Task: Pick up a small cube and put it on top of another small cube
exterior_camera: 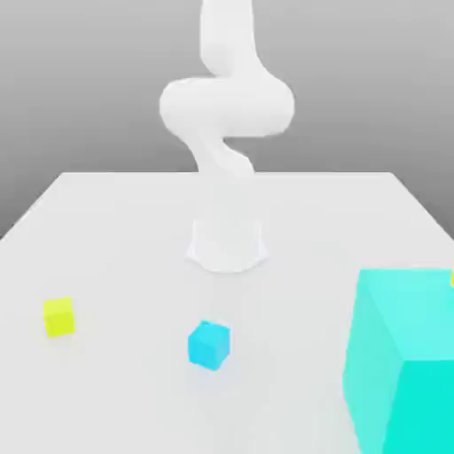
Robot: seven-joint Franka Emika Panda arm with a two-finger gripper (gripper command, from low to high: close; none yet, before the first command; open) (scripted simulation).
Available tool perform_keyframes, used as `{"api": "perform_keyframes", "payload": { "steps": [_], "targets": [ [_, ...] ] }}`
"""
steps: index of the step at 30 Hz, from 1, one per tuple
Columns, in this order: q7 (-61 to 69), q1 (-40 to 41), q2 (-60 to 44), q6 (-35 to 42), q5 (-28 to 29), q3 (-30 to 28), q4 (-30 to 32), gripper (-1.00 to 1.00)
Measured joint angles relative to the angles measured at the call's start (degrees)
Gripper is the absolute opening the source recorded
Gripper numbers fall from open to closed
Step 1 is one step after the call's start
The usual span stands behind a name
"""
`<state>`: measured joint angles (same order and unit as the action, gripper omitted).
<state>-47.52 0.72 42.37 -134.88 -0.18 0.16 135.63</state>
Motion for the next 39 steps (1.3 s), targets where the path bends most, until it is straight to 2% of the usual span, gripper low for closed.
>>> {"api": "perform_keyframes", "payload": {
  "steps": [12, 17, 20, 25, 26, 33, 39],
  "targets": [
    [-10.17, 4.31, -20.57, -17.95, -1.05, 1.73, 22.23, 0.00],
    [-15.67, 6.30, -32.50, -27.76, -0.92, 2.50, 32.43, 0.00],
    [-18.18, 6.47, -42.99, -35.95, 0.39, 1.87, 34.00, 0.00],
    [-19.20, 5.04, -54.02, -44.97, 1.46, 0.00, 32.56, 0.00],
    [-19.16, 4.94, -55.33, -46.06, 1.44, -0.11, 32.34, -1.00],
    [-19.46, 4.90, -55.27, -46.06, 1.76, -0.19, 32.35, -1.00],
    [-18.57, 5.61, -44.17, -36.90, 0.54, 0.91, 34.30, -1.00]
  ]
}}
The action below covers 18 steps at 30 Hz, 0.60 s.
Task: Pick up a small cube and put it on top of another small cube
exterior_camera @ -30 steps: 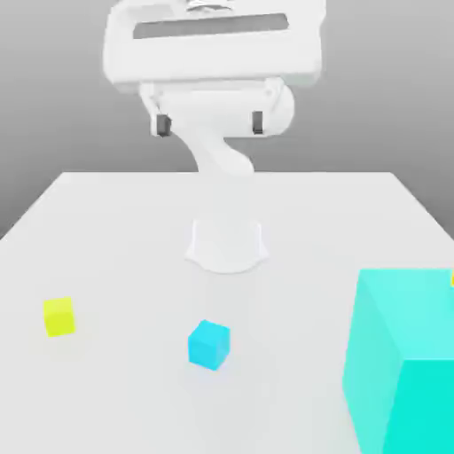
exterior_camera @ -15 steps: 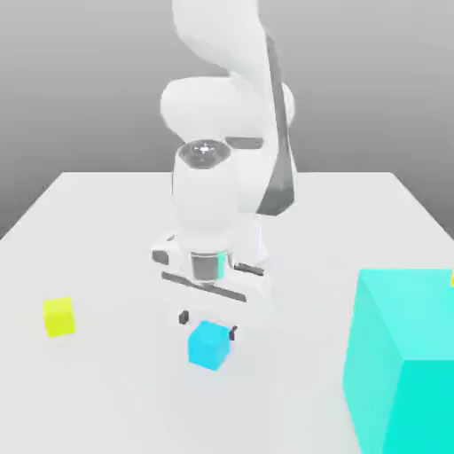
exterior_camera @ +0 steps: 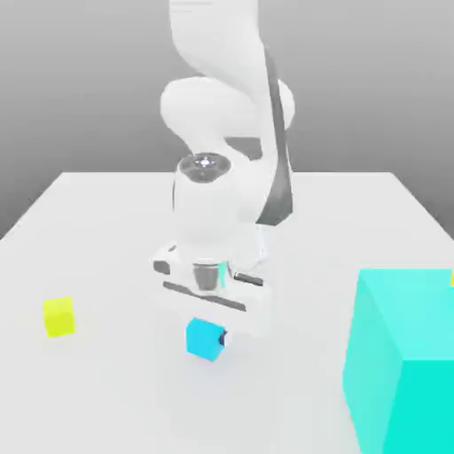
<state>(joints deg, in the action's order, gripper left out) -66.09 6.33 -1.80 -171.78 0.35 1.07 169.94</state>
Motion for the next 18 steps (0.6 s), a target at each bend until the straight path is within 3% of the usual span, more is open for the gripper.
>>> {"api": "perform_keyframes", "payload": {
  "steps": [4, 18],
  "targets": [
    [0.84, -1.32, 6.56, 6.28, -1.99, -0.30, -0.96, -1.00],
    [-9.24, -12.62, 10.31, 34.19, -7.45, 10.31, -29.12, -1.00]
  ]
}}
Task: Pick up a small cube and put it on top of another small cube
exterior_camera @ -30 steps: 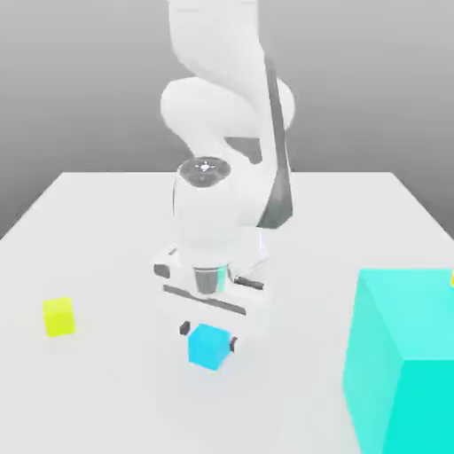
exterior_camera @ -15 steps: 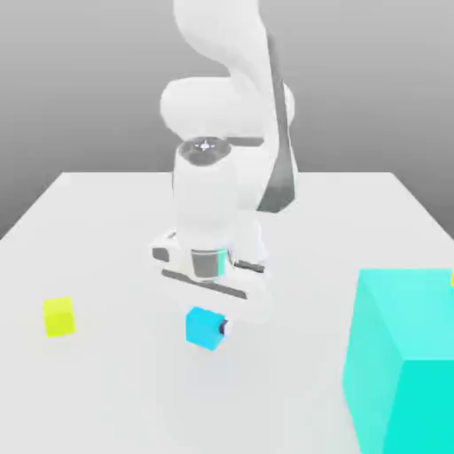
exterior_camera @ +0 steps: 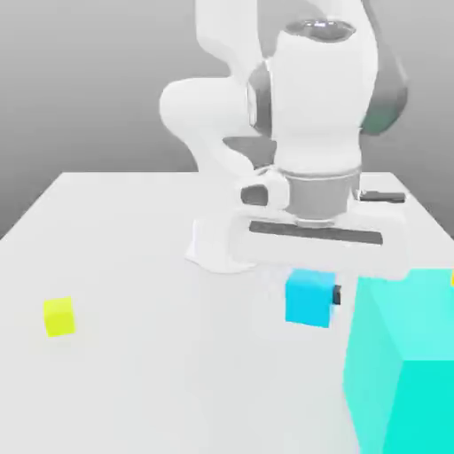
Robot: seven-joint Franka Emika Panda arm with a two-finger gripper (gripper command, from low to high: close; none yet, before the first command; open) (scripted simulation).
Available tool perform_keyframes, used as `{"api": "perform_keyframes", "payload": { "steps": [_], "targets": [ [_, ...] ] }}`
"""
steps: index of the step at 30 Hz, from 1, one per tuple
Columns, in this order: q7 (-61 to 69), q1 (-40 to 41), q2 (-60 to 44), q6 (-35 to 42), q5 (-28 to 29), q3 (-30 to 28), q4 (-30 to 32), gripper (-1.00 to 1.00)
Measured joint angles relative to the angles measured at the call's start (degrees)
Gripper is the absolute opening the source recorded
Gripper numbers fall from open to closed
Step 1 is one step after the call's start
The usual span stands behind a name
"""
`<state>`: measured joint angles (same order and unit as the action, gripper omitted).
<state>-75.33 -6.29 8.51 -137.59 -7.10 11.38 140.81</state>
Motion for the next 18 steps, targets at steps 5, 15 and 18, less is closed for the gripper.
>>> {"api": "perform_keyframes", "payload": {
  "steps": [5, 15, 18],
  "targets": [
    [-5.38, -4.29, 0.41, 11.08, -0.51, 5.18, -10.35, -1.00],
    [-14.81, -7.73, -3.97, 13.06, 4.66, 11.60, -12.20, 1.00],
    [-14.81, -7.73, -3.97, 13.06, 4.65, 11.60, -12.20, 1.00]
  ]
}}
